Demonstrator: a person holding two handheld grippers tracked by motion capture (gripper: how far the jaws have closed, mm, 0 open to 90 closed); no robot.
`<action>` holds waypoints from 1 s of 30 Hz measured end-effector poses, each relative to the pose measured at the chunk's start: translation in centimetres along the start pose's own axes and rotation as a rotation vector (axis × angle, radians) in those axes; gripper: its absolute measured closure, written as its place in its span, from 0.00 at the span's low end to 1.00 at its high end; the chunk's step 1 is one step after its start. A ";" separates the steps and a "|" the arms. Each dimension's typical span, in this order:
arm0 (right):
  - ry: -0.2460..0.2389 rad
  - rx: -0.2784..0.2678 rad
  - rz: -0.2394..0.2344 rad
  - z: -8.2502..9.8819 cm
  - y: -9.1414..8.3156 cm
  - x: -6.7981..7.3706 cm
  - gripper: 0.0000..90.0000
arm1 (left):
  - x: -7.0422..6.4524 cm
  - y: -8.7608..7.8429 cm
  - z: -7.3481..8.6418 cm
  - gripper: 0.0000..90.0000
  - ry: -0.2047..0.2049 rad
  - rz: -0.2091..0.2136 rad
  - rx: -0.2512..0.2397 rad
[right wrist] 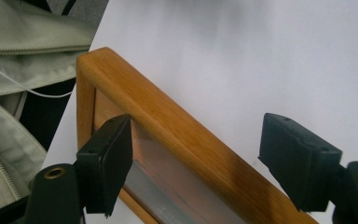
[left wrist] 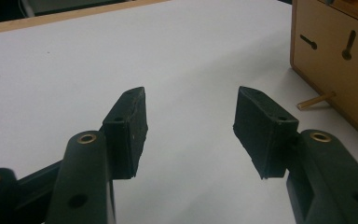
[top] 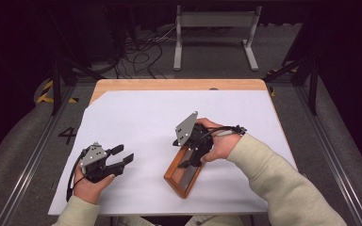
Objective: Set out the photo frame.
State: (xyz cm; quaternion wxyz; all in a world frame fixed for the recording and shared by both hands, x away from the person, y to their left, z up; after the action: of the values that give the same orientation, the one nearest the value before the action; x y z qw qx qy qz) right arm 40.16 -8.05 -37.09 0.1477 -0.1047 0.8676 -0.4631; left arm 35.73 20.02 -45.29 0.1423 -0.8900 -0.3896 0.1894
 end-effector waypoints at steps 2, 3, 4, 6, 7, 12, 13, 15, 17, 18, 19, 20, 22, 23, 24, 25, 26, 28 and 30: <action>0.000 0.016 -0.020 0.1 0.4 0.1 0.29 | 0.0 0.1 0.0 0.50 0.003 0.001 0.005; -0.001 0.026 -0.022 0.3 0.6 0.2 0.29 | -0.1 0.2 0.0 0.50 -0.002 0.004 0.001; -0.006 0.038 -0.023 0.4 0.9 0.2 0.28 | -0.1 0.3 0.0 0.50 0.000 0.006 0.004; -0.005 0.039 -0.031 0.4 1.1 0.1 0.27 | -0.1 0.4 -0.1 0.50 0.006 0.008 0.004; -0.003 0.039 -0.036 0.4 1.2 0.0 0.26 | -0.1 0.5 -0.1 0.49 0.005 0.009 0.007; -0.001 0.047 -0.063 0.5 1.7 -0.1 0.22 | -0.1 0.7 -0.1 0.50 0.008 0.016 0.007; -0.003 0.050 -0.068 0.6 1.8 -0.2 0.21 | -0.2 0.7 -0.1 0.50 0.007 0.017 0.006; -0.003 0.053 -0.076 0.5 1.9 -0.2 0.22 | -0.2 0.8 -0.1 0.50 0.008 0.016 0.006; -0.009 0.057 -0.081 0.5 1.8 -0.1 0.23 | -0.2 0.8 -0.2 0.49 0.009 0.016 0.005; -0.008 0.065 -0.078 0.4 1.7 0.0 0.25 | -0.2 0.8 -0.2 0.49 0.009 0.017 0.005; -0.008 0.068 -0.080 0.4 1.6 0.1 0.27 | -0.2 0.8 -0.2 0.49 0.008 0.017 0.006; -0.010 0.072 -0.079 0.4 1.4 0.2 0.30 | -0.2 0.9 -0.1 0.49 0.005 0.018 0.007; -0.011 0.086 -0.072 0.5 1.0 0.4 0.35 | -0.1 0.9 -0.2 0.49 0.010 0.020 0.009; -0.013 0.089 -0.073 0.6 0.8 0.5 0.38 | -0.1 0.9 -0.2 0.49 0.010 0.020 0.009; -0.013 0.089 -0.073 0.6 0.8 0.5 0.38 | -0.2 0.9 -0.2 0.49 0.010 0.021 0.010; -0.014 0.101 -0.073 0.8 0.4 0.6 0.42 | -0.2 1.0 -0.2 0.49 0.009 0.021 0.009; -0.018 0.108 -0.075 0.9 0.1 0.8 0.45 | -0.2 1.0 -0.2 0.49 0.009 0.021 0.009; -0.029 0.125 -0.085 1.0 -0.4 1.1 0.51 | -0.2 1.1 -0.2 0.49 0.009 0.021 0.008; -0.041 0.144 -0.102 1.0 -0.8 1.5 0.55 | -0.3 1.1 -0.2 0.49 0.014 0.022 0.010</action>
State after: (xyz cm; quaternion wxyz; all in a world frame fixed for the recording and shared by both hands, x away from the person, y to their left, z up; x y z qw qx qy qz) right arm 39.12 -9.70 -37.22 0.1487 -0.1476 0.8225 -0.5288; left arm 36.37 19.07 -45.49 0.1476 -0.8947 -0.3780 0.1867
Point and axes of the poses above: each handheld gripper's, and its own axes: y roughly forward along the jaws, z roughly out of its underside, x roughly to its left, the point moved 3 cm from there along y, roughly forward along the jaws, and after that the axes turned 9 degrees about -y, right-handed, at the moved point
